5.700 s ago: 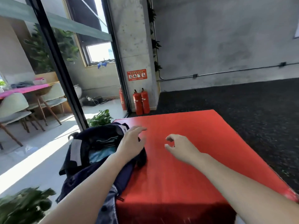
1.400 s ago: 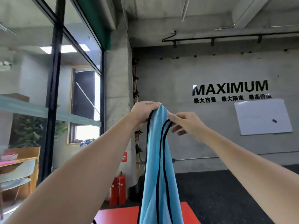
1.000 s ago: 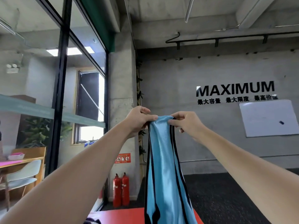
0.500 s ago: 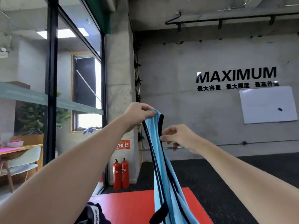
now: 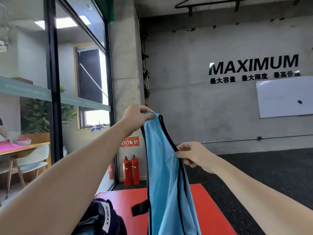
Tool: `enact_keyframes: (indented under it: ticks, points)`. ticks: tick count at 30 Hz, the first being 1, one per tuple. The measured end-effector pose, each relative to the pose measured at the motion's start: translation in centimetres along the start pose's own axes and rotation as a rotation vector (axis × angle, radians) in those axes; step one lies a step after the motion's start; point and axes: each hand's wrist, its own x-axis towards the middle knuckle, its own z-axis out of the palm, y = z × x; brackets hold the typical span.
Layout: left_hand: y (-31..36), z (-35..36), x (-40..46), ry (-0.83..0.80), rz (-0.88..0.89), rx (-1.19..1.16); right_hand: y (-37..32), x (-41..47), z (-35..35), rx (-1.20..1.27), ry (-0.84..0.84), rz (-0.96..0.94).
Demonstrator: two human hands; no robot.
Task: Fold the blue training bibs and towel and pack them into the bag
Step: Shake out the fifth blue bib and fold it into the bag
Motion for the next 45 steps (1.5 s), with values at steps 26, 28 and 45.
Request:
enact_keyframes:
  ticks: [26, 28, 45]
  points:
    - [-8.1, -5.0, 0.7, 0.250, -0.083, 0.197, 0.1, 2.1, -10.1, -0.883, 0.292, 0.055]
    - [-9.1, -4.6, 1.4, 0.231, -0.092, 0.214, -0.3, 3.4, -10.5, -1.016, 0.308, 0.052]
    - [-17.8, -0.2, 8.5, 0.148, -0.083, 0.196, 3.4, 13.2, -13.3, -1.241, 0.393, 0.088]
